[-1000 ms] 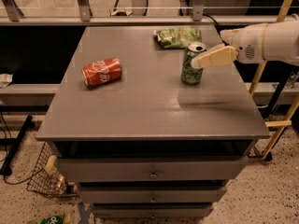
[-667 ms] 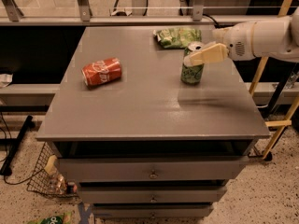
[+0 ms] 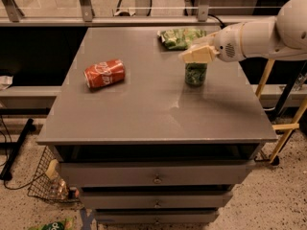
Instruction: Knock green can over
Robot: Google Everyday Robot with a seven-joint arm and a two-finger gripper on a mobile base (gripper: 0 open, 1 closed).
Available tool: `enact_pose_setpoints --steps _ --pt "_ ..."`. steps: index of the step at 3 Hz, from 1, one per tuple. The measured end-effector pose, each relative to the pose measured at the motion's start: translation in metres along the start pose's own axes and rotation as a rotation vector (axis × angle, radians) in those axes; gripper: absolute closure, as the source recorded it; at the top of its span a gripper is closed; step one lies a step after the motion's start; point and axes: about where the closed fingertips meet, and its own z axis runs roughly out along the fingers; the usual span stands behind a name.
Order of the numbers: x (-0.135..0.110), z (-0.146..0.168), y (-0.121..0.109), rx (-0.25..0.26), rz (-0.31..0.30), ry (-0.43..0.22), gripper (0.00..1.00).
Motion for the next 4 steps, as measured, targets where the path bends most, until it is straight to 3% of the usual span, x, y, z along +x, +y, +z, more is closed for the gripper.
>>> enact_pose_setpoints --steps 1,2,3,4 --pt "0.001 0.001 0.000 -0.001 -0.014 0.014 0.63" --pt "-0.008 -0.008 0.003 0.001 -0.133 0.075 0.88" --pt "-0.022 -0.015 0.018 -0.035 -0.404 0.213 1.00" --pt "-0.027 -0.014 0.035 -0.123 -0.656 0.328 1.00"
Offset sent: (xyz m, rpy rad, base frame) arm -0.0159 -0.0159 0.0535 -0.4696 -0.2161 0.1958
